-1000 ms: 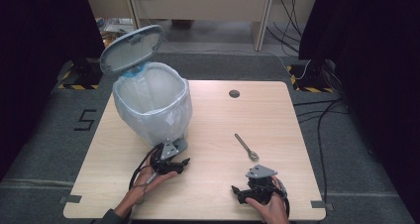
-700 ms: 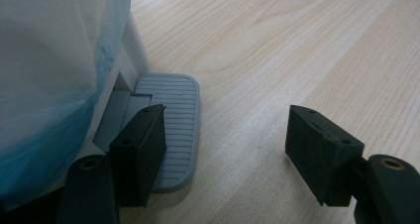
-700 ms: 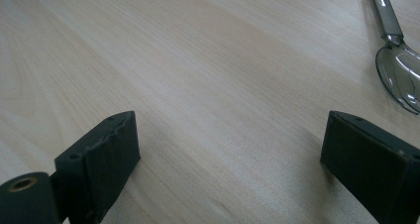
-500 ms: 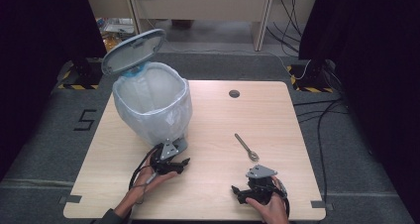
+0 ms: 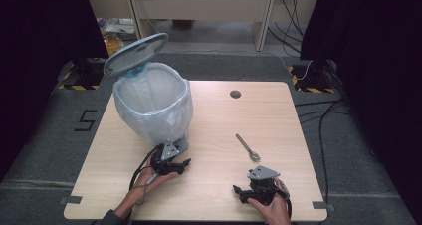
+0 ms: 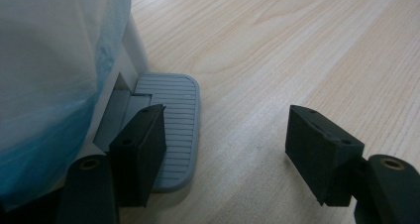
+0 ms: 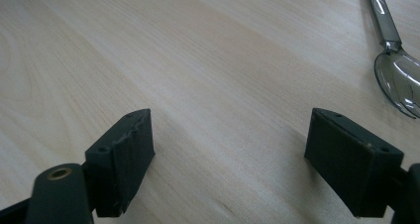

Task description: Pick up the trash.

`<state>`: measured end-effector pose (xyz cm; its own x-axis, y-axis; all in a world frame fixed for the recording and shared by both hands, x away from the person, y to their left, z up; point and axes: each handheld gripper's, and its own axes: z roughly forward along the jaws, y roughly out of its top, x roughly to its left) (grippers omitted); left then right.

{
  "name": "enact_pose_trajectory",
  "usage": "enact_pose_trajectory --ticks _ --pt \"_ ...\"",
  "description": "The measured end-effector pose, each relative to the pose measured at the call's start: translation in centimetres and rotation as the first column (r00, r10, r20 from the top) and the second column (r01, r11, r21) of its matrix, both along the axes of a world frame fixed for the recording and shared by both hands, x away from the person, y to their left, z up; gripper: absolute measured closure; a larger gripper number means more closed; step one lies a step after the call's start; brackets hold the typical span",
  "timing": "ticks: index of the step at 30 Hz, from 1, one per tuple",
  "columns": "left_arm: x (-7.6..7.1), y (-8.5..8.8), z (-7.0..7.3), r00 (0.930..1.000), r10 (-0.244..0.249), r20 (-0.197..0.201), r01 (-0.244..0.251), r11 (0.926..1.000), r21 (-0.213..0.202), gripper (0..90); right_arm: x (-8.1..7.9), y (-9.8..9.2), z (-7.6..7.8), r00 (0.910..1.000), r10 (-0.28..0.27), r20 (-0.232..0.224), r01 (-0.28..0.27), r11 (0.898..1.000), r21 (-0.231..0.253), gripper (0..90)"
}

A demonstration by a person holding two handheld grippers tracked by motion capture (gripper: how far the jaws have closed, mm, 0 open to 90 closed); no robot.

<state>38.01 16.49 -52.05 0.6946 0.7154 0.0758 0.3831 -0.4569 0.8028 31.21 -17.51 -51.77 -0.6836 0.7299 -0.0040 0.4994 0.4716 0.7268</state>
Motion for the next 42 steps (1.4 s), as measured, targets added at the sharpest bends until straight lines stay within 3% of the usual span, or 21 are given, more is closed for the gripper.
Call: enact_pose_trajectory --ticks 3,7,9,17,27,35,42 --pt "0.0 0.0 0.0 1.0 -0.001 0.003 0.001 1.0 -0.005 31.7 0.0 0.0 0.2 1.0 0.0 0.006 0.0 1.0 0.0 19.6" --pt "0.0 0.0 0.0 1.0 -0.001 0.004 0.001 1.0 -0.004 31.7 0.1 -0.1 1.3 0.9979 -0.003 0.064 0.002 1.0 0.013 27.0" --pt "0.0 0.0 0.0 1.0 -0.001 0.003 0.001 1.0 -0.004 31.7 0.7 -0.5 2.2 0.994 -0.025 0.106 0.023 0.999 0.027 36.6" --pt "0.0 0.0 0.0 1.0 -0.002 0.003 0.002 1.0 -0.003 31.7 2.5 -1.6 3.5 0.9864 -0.061 0.153 0.059 0.998 0.019 54.8" --pt "0.0 0.0 0.0 1.0 -0.006 0.003 0.006 1.0 0.0 31.8 5.3 -2.0 3.0 0.9841 -0.106 0.142 0.109 0.994 -0.011 63.2" --pt "0.0 0.0 0.0 0.9999 -0.009 0.005 0.009 0.9999 0.006 31.8 6.1 -2.1 2.7 0.9828 -0.122 0.139 0.125 0.992 -0.011 63.6" --pt "0.0 0.1 0.0 0.9999 -0.011 0.004 0.011 0.9999 0.007 31.8 7.7 -2.0 2.2 0.9842 -0.146 0.101 0.146 0.989 0.002 63.6"
